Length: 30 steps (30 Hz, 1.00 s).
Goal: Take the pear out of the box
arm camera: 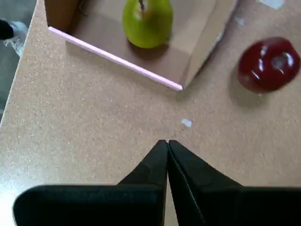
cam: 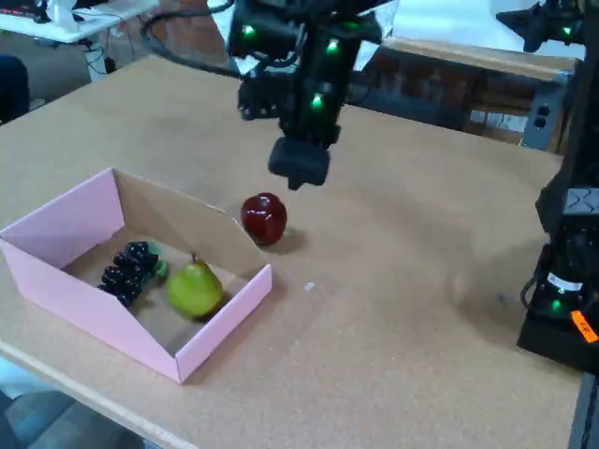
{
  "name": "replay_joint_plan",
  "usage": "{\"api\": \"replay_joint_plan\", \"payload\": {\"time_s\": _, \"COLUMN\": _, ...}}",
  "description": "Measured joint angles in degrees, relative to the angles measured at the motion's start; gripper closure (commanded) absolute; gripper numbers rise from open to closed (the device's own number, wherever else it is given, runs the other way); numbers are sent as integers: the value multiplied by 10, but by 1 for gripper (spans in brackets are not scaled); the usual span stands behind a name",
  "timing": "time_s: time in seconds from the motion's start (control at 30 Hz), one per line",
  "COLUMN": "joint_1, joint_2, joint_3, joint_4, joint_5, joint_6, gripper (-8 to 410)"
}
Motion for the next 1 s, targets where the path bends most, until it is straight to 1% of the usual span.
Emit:
{"api": "replay_joint_plan", "payload": {"time_s": 0.33, "joint_1": 22, "joint_2": 83, "joint_3": 63, "joint_4": -1, "joint_5": 1, "joint_6": -12, "gripper": 402}}
{"api": "replay_joint_plan", "payload": {"time_s": 1.0, "joint_1": 31, "joint_2": 208, "joint_3": 190, "joint_4": -8, "joint_5": 11, "joint_6": -54, "gripper": 402}}
